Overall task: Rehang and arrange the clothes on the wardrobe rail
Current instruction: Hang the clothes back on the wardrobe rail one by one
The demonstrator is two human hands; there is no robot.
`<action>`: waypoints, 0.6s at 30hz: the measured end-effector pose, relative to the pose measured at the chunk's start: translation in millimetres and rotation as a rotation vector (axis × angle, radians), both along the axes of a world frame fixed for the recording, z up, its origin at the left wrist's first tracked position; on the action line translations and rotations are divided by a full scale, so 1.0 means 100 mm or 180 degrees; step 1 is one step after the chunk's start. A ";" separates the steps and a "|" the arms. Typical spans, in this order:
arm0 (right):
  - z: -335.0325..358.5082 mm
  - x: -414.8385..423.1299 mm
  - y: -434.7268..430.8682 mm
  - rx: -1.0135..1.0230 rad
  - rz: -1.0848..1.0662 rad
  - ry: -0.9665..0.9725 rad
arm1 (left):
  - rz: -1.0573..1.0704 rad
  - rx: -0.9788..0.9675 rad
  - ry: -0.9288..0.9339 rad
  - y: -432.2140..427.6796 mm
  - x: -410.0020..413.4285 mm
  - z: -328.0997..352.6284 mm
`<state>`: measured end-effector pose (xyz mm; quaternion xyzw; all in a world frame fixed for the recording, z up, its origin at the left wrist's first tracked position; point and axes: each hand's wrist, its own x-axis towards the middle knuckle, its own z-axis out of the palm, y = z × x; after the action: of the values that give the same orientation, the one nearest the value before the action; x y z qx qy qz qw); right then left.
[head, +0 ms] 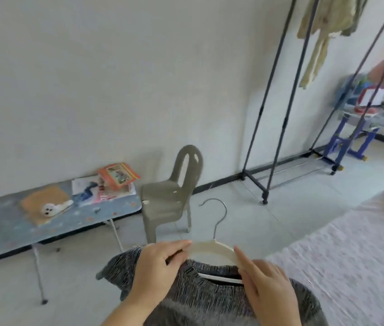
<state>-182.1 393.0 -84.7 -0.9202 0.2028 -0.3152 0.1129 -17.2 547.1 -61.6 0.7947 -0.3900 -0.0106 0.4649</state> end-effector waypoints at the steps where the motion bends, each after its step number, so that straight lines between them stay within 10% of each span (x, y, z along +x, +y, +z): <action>1: 0.16 0.18 0.10 -0.0181 0.0232 -0.0017 | 0.0174 -0.0082 -0.0062 0.23 0.06 0.14; 18: 1.38 2.48 4.19 -0.0532 0.3487 -0.1224 | 0.3404 -0.0155 -0.1561 4.80 0.23 1.09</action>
<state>66.3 811.8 53.5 -0.8230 -0.3520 -0.3871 0.2212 6.1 1026.7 46.9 0.8494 -0.0314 0.4184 0.3200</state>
